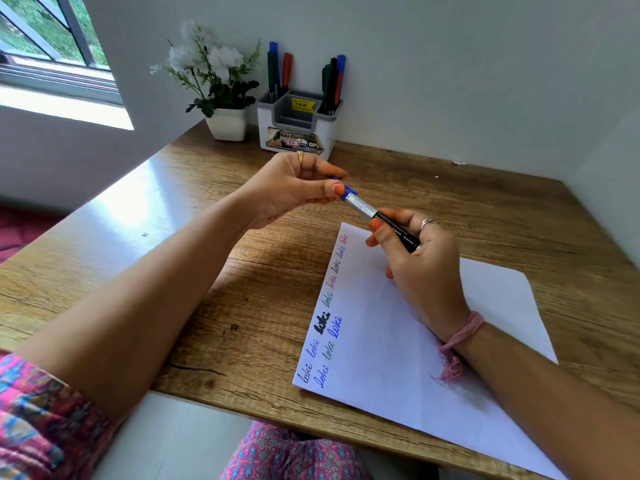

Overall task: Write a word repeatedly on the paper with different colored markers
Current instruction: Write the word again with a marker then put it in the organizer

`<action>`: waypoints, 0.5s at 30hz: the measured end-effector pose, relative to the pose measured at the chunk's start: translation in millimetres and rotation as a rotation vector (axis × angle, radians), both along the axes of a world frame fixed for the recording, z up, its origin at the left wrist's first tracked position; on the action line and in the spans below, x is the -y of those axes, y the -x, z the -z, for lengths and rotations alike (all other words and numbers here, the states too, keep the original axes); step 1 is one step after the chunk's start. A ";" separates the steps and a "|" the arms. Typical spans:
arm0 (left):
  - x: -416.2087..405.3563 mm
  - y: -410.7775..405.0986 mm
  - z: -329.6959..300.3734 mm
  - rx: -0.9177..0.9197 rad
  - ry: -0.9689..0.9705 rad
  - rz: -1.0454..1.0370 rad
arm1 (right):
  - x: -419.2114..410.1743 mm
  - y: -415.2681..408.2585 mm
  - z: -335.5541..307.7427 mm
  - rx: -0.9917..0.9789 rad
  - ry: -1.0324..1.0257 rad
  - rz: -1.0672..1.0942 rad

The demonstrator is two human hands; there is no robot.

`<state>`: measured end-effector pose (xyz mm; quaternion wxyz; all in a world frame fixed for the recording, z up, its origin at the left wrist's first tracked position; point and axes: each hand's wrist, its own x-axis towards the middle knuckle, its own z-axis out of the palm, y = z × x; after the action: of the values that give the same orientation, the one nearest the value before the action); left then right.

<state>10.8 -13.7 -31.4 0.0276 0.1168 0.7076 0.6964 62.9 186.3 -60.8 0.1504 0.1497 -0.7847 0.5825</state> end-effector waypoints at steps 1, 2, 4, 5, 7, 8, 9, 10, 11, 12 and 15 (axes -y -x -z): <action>-0.1 -0.1 0.0 -0.005 -0.001 0.003 | -0.2 0.0 0.2 0.003 0.005 -0.002; 0.0 -0.2 -0.3 -0.011 0.001 0.006 | -0.3 -0.1 0.3 0.006 0.011 -0.005; -0.2 -0.3 -0.1 -0.024 0.012 0.013 | -0.6 0.0 0.6 0.014 0.015 -0.013; -0.5 -0.3 -0.1 -0.028 0.019 0.014 | -0.8 0.2 0.6 0.018 0.012 -0.016; -0.4 -0.4 -0.6 -0.035 0.028 0.017 | -1.0 0.7 0.9 0.024 0.012 -0.019; -0.4 -0.6 -1.0 -0.038 0.028 0.020 | -1.1 1.0 1.0 0.025 0.013 -0.018; -0.5 -0.8 -1.1 -0.040 0.026 0.024 | -1.3 1.1 1.2 0.023 0.012 -0.018; -1.1 -1.4 -1.3 -0.042 0.022 0.026 | -1.4 1.0 1.3 0.021 0.009 -0.019; -1.9 -2.1 -1.4 -0.043 0.011 0.027 | -1.1 0.9 1.3 0.018 0.010 -0.021; -2.9 -2.4 -1.3 -0.040 -0.018 0.029 | -0.6 0.8 0.8 0.019 0.016 -0.024; -6.5 -2.9 -1.7 -0.011 -0.169 0.025 | 1.8 2.8 -1.1 0.037 0.045 -0.046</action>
<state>13.7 -7.1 -29.7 0.0225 0.1316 0.6448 0.7526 60.1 184.5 -59.7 0.1259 0.1534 -0.7705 0.6057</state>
